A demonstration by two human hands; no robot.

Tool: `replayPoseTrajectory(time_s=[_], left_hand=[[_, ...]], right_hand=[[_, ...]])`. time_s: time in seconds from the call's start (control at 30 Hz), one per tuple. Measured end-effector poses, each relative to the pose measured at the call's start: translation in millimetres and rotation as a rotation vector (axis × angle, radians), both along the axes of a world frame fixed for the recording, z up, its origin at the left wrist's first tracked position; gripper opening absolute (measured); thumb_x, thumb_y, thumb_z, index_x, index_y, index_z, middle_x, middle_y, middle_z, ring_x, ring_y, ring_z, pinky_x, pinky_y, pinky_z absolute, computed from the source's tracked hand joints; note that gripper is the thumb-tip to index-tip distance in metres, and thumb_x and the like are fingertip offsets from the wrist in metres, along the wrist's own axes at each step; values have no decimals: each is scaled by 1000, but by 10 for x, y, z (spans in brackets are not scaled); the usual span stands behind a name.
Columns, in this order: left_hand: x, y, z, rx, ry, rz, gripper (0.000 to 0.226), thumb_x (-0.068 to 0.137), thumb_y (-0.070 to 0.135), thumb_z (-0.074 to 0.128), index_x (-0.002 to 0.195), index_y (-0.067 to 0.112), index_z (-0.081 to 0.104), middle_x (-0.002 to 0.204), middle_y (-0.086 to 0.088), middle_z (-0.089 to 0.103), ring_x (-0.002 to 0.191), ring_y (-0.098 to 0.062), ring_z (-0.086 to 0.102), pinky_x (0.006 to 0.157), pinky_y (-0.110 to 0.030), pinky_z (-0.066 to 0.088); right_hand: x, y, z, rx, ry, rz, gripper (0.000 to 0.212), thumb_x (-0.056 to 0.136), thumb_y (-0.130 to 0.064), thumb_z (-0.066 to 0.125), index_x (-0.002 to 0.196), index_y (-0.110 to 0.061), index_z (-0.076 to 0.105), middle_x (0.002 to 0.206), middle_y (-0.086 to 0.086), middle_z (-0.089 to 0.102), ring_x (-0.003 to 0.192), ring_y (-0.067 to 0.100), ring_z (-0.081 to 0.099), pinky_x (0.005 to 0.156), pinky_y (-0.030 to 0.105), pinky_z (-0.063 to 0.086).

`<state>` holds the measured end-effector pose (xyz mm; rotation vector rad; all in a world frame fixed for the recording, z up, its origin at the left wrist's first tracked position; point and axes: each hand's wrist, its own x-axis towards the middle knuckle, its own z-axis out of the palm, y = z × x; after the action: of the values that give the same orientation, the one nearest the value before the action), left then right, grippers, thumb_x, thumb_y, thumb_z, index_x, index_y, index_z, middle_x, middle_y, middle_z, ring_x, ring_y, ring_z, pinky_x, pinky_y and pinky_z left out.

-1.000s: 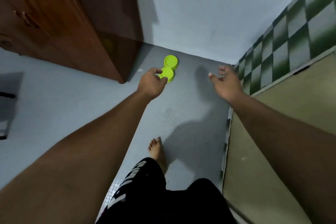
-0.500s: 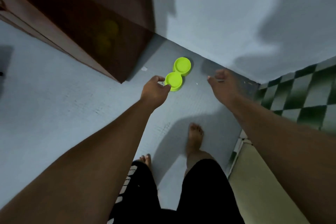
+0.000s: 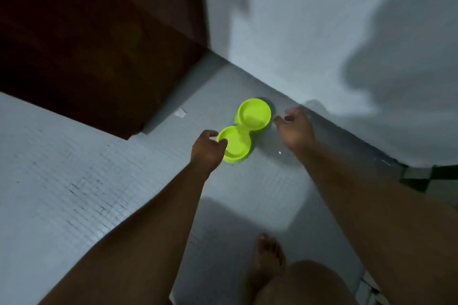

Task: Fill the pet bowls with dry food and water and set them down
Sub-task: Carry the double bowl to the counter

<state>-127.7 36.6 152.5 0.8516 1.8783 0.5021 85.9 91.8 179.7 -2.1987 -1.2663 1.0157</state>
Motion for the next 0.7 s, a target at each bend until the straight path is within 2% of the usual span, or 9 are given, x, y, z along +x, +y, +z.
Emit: replayPoseTrajectory(time_s=[0.07, 0.1, 0.17, 0.27, 0.37, 0.43, 0.5, 0.6, 0.7], left_hand=[[-26, 65, -473, -10, 4, 27, 41, 89, 31, 74, 125, 17, 60, 77, 5, 67, 99, -29, 69, 93, -43, 56], [-27, 81, -686, -23, 1, 42, 45, 89, 31, 74, 129, 17, 57, 84, 2, 69, 101, -28, 68, 92, -41, 55], [-39, 95, -1080, -42, -25, 91, 61, 84, 36, 76, 136, 17, 52, 108, -11, 70, 106, -31, 67, 93, -41, 56], [-59, 101, -1547, -51, -95, 166, 95, 62, 51, 72, 147, 20, 44, 134, -18, 60, 114, -39, 66, 94, -53, 58], [-69, 85, -1818, -82, -148, 208, 107, 54, 51, 69, 152, 18, 42, 140, -17, 55, 119, -41, 64, 95, -56, 57], [-62, 76, -1901, -113, -163, 203, 110, 49, 56, 69, 151, 20, 45, 141, -15, 54, 120, -38, 62, 95, -56, 58], [-20, 85, -1842, -137, -204, 191, 101, 59, 53, 73, 150, 20, 46, 143, -11, 51, 122, -35, 59, 98, -55, 56], [58, 94, -1692, -126, -278, 199, 66, 91, 30, 73, 148, 9, 47, 129, -10, 51, 113, -32, 55, 100, -54, 54], [84, 104, -1586, -24, -234, 209, 41, 93, 29, 68, 129, 13, 60, 121, -13, 60, 104, -34, 60, 88, -46, 57]], right_hand=[[-89, 228, -478, -5, -18, 5, 43, 86, -36, 73, 116, -9, 60, 115, 13, 66, 111, 29, 62, 93, 31, 44], [-122, 331, -709, -11, -32, 10, 44, 86, -37, 73, 116, -8, 60, 117, 14, 66, 112, 30, 62, 94, 32, 45], [-176, 505, -1138, -12, -62, 37, 46, 86, -37, 72, 118, -6, 59, 121, 16, 64, 115, 29, 60, 94, 31, 44], [-238, 713, -1596, -19, -55, 42, 58, 85, -38, 74, 130, -7, 53, 134, 14, 57, 124, 28, 56, 101, 30, 42], [-263, 886, -1907, -37, -26, 4, 83, 70, -43, 83, 136, -6, 49, 138, 14, 55, 126, 28, 56, 106, 37, 45], [-182, 983, -2138, -70, 25, 4, 115, 47, -55, 88, 142, -7, 44, 141, 12, 54, 126, 26, 56, 106, 41, 48], [-58, 1085, -2431, -94, 83, -6, 129, 28, -62, 82, 142, -11, 46, 134, 10, 60, 118, 24, 62, 100, 42, 53], [23, 1034, -2436, -56, 68, 29, 110, 30, -61, 75, 129, -17, 58, 116, 4, 69, 102, 20, 68, 91, 39, 57], [78, 973, -2349, 1, 16, -9, 101, 31, -63, 73, 124, -23, 61, 115, 2, 69, 104, 21, 68, 92, 40, 57]])
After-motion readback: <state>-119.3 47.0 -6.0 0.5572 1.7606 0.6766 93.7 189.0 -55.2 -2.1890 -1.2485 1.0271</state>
